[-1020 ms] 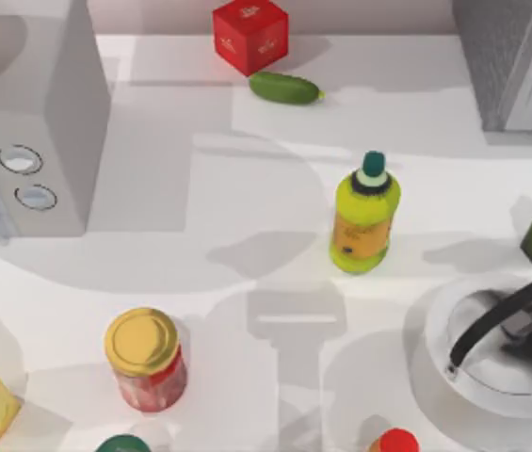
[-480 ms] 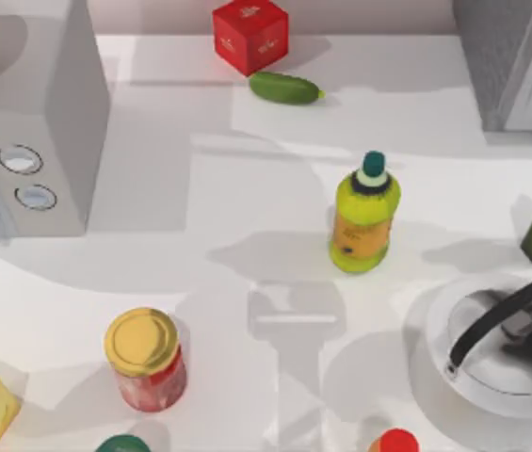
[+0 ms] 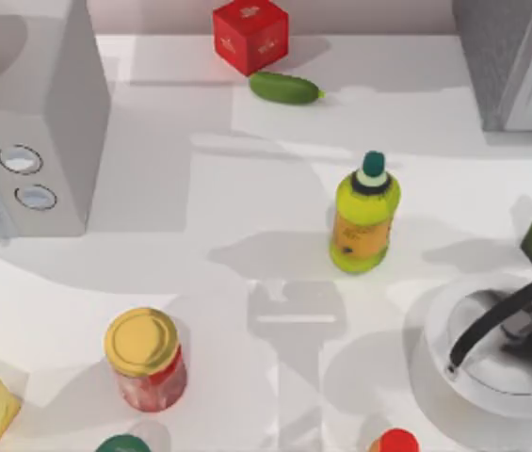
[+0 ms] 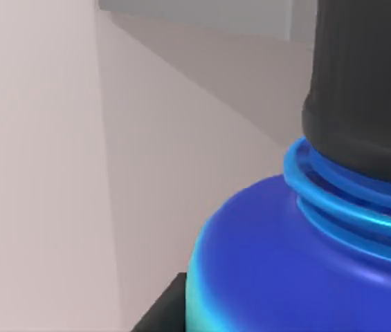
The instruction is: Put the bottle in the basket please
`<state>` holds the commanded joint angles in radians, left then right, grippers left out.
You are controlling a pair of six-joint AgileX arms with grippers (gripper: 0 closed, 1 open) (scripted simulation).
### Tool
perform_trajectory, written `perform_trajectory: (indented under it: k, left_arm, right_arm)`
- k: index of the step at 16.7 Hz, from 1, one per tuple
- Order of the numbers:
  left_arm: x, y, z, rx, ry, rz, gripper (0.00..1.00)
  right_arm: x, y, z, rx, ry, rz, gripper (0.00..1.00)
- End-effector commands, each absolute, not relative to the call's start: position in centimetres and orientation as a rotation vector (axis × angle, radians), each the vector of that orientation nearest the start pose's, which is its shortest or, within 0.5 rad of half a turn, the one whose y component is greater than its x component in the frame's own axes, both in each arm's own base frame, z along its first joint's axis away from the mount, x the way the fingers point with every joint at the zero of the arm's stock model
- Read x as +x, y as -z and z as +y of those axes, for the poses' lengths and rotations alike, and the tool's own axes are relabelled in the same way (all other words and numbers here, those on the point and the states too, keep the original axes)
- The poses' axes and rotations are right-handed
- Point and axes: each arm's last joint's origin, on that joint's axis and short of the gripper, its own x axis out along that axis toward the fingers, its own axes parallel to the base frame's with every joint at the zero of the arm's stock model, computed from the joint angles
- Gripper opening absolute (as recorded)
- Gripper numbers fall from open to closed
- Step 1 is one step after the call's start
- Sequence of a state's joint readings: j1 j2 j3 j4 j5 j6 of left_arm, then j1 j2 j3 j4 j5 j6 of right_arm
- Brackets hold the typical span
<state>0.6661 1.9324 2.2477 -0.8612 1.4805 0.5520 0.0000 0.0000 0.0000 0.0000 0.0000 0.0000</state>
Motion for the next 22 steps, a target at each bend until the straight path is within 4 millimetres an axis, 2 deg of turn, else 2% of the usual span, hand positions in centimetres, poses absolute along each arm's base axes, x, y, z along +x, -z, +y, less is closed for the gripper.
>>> perform_trajectory:
  k: [16,22]
  left_arm:
    - [36.1,-41.4,19.1,0.036,0.818,0.029,0.0]
    - [36.3,-40.9,18.6,0.021,0.809,0.036,0.0]
  right_arm:
    - [10.6,-16.0,-0.1,0.0,0.0,0.0,1.0]
    - [10.6,-16.0,-0.1,0.0,0.0,0.0,1.0]
